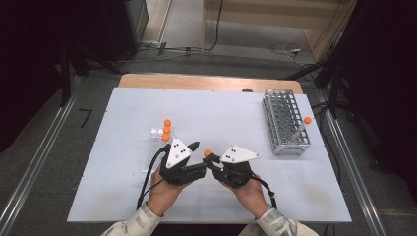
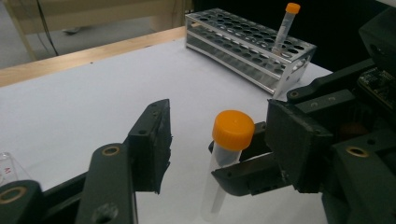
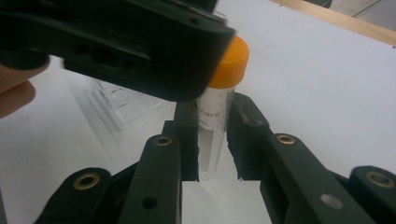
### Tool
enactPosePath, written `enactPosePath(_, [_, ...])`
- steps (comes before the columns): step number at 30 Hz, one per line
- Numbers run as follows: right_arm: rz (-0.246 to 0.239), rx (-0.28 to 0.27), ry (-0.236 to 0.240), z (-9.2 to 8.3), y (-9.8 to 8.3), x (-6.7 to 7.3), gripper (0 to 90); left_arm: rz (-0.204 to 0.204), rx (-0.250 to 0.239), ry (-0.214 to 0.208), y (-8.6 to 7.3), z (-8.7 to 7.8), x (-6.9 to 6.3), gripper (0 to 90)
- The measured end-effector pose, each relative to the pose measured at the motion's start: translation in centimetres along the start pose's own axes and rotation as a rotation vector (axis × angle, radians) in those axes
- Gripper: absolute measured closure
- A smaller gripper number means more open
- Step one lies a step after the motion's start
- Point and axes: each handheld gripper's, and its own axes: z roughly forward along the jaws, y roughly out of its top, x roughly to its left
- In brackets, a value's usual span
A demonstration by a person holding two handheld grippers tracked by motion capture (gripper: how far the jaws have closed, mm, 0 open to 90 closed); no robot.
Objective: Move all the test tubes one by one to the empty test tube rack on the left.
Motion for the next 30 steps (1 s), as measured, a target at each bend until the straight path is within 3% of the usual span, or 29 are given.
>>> enactPosePath(13, [-0.009,-0.006,0.017,0.0,0.1,0.6,72.3,0.024,0.009,-0.022,-0.5,0.4,-0.4,67.7])
enactPosePath(23, [-0.008,-0.009,0.022,-0.1,0.1,0.6,70.7,0.015,0.003,-0.026,-0.4,0.3,-0.3,69.8])
enactPosePath(28, [0.011,0.001,0.033,-0.1,0.1,0.3,41.2,-0.006,-0.02,-0.019,0.0,-0.3,0.4,69.8])
enactPosePath(30, [0.021,0.007,0.029,-0.1,0.1,0.0,34.0,-0.025,-0.036,-0.012,0.2,-0.7,0.8,69.8])
